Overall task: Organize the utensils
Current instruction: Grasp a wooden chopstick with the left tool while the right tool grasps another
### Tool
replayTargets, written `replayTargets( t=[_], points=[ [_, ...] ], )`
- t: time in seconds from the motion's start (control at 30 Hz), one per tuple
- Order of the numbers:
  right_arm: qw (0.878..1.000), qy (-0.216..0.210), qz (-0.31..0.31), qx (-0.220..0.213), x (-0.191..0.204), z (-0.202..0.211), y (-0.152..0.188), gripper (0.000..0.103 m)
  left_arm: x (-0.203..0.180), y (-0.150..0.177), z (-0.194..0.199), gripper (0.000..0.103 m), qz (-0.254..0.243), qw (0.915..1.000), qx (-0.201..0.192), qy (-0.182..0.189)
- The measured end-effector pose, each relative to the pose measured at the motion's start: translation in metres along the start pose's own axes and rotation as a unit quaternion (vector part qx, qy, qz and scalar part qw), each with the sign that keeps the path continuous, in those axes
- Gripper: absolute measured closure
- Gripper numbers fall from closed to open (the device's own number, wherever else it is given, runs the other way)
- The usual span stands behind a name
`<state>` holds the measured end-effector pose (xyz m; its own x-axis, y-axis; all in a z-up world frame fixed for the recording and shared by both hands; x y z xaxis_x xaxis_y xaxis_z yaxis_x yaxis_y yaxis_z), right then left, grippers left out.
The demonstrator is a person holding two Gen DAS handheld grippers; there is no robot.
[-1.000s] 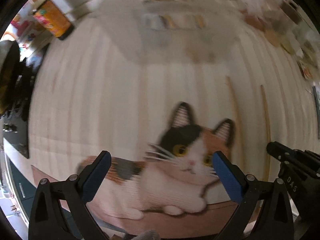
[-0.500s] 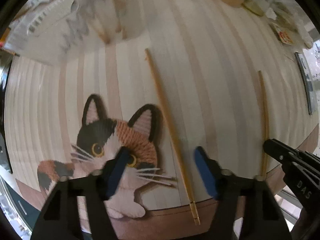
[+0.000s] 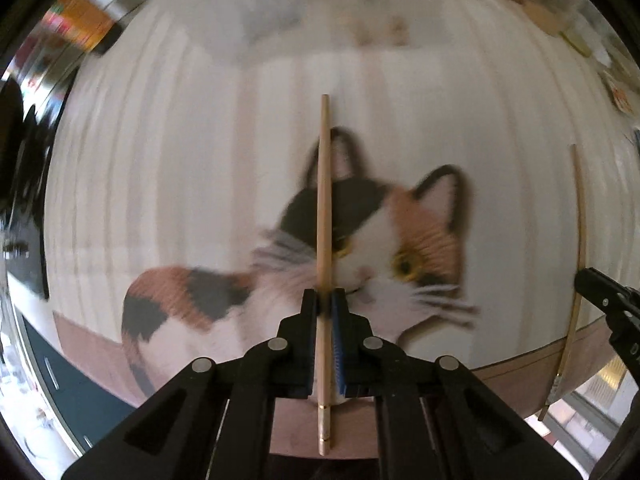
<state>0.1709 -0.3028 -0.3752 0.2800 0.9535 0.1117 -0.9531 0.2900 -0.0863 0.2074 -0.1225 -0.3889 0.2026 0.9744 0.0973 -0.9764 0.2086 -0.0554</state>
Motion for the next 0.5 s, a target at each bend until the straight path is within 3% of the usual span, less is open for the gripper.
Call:
replayTargets(
  t=[0.2,0.27,0.5],
  points=[
    [1.0,-0.022,0.017,0.013,0.04,-0.008,-0.006,0.096,0.024,0.002,0.0,0.098,0.013,0.9998,0.002,0.018],
    [0.999,-0.01,0.029,0.01,0.056,-0.009,-0.009,0.096,0.025,0.004,0.0,0.098,0.008,0.9997,0.003,0.022],
    [0.999,-0.001,0.009,0.033,0.062,-0.009,0.0,0.095,0.051,-0.014,-0.005,0.098,0.006,0.999,-0.002,0.043]
  ],
)
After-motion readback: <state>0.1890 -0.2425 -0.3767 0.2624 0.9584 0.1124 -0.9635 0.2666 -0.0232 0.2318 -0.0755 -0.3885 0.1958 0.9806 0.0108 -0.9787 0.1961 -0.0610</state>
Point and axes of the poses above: each gripper's, at about its wrist camera, not at the fingertips, and z roughly against the way its jaws point, x to its left, y to its underside, the point moved 7 cm from there along -z, roughly the way its jaws point, and after that the axes turned 4 degrees about z, right-handed, at the moved point
